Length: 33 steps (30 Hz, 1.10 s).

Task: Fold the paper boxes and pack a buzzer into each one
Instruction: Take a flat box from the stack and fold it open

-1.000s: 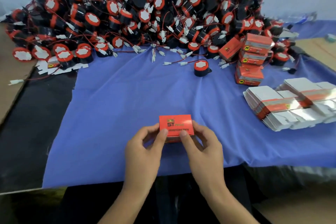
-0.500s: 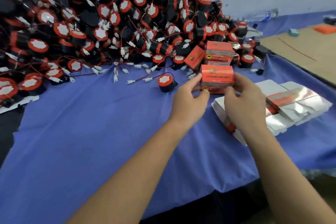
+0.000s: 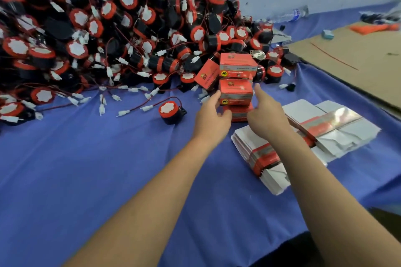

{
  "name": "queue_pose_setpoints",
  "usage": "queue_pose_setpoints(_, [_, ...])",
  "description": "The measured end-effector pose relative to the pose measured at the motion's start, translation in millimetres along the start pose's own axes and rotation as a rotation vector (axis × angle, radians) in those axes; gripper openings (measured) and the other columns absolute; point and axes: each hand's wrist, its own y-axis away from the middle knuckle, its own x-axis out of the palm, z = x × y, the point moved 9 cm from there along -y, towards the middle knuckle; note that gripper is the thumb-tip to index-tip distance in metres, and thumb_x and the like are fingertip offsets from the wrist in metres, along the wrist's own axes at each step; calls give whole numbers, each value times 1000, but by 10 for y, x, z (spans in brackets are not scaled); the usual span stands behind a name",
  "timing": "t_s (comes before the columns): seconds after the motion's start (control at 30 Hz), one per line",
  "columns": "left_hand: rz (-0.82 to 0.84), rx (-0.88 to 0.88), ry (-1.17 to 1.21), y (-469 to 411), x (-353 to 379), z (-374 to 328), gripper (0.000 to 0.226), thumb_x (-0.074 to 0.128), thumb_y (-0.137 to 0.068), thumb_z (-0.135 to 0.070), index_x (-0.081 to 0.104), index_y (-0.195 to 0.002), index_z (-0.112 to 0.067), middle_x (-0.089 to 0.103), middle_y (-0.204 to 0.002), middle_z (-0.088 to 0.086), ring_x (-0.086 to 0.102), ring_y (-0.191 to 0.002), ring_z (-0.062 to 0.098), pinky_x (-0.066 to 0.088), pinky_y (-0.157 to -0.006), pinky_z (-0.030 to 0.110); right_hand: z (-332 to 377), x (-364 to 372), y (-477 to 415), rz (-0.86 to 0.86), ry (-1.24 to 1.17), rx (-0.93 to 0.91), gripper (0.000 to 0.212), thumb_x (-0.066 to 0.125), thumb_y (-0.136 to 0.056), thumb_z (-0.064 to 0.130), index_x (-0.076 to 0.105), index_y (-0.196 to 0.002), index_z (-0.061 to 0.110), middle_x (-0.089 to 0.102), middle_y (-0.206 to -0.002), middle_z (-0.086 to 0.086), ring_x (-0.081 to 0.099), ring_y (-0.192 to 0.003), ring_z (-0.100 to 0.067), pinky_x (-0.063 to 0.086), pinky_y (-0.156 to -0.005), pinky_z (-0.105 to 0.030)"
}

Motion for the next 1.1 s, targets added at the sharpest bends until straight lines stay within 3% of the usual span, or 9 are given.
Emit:
queue_pose_setpoints(0.13, [-216, -42, 94, 581, 20, -24, 22, 68, -92, -10, 66, -106, -27, 69, -97, -16, 63, -83, -7, 51, -74, 13, -377, -524, 453, -336, -284, 95, 56, 46, -95, -1, 52, -147, 19, 65, -134, -1, 61, -122, -21, 48, -102, -35])
queue_pose_setpoints(0.2, [-105, -126, 170, 942, 321, 42, 17, 75, -86, -21, 62, -94, -30, 70, -84, -13, 65, -78, -2, 50, -68, 14, -535, -645, 798, -424, -313, 137, 38, 50, -96, 6, 68, -121, 29, 70, -109, 14, 66, -109, -13, 52, -94, -34])
queue_pose_setpoints(0.27, [-11, -183, 192, 1238, 606, 104, 20, 79, -86, -25, 60, -90, -30, 70, -83, -15, 66, -77, -2, 49, -65, 12, -627, -639, 1080, -406, -250, 170, 29, 57, -96, 12, 72, -105, 35, 68, -96, 22, 65, -94, -5, 46, -78, -17])
queue_pose_setpoints(0.33, [-32, -180, 119, 1366, 703, 120, 26, 81, -87, -25, 55, -87, -30, 67, -81, -12, 64, -75, -6, 46, -61, 9, -712, -562, 1260, -339, -142, 184, 24, 63, -94, 16, 75, -108, 31, 69, -103, 14, 63, -91, -7, 39, -72, -21])
queue_pose_setpoints(0.67, [-96, -258, 127, 1370, 680, 192, 27, 84, -85, -24, 58, -92, -26, 71, -76, -7, 70, -69, 6, 57, -62, 19, -746, -433, 1460, -179, 103, 195, 40, 74, -89, 29, 70, -128, 24, 63, -126, -7, 51, -121, -33, 45, -101, -44])
queue_pose_setpoints(0.77, [-115, -254, 248, 1379, 648, 212, 20, 81, -88, -17, 63, -94, -23, 73, -78, -5, 73, -73, 14, 63, -70, 34, -669, -476, 1501, -170, 87, 178, 42, 77, -86, 32, 70, -127, 25, 68, -119, -3, 54, -119, -33, 46, -100, -50])
queue_pose_setpoints(0.9, [-85, -247, 458, 1422, 627, 131, 14, 74, -94, -11, 63, -96, -21, 76, -90, 3, 75, -81, 17, 58, -65, 25, -512, -561, 1571, -208, 9, 117, 33, 77, -84, 30, 73, -117, 30, 71, -97, 9, 61, -107, -29, 50, -95, -50])
queue_pose_setpoints(1.0, [-49, -186, 548, 1489, 517, -18, 16, 71, -97, -10, 62, -105, -21, 79, -93, 6, 76, -81, 12, 56, -65, 18, -400, -630, 1654, -270, -48, 62, 38, 79, -81, 32, 69, -118, 33, 67, -90, 17, 62, -96, -15, 52, -89, -38])
queue_pose_setpoints(1.1, [-82, -46, 443, 1607, 244, -170, 27, 72, -97, -14, 62, -112, -34, 80, -94, -2, 76, -86, 14, 60, -73, 27, -174, -668, 1764, -318, -105, -13, 45, 79, -76, 40, 63, -118, 42, 65, -84, 24, 60, -89, 1, 38, -73, -7])
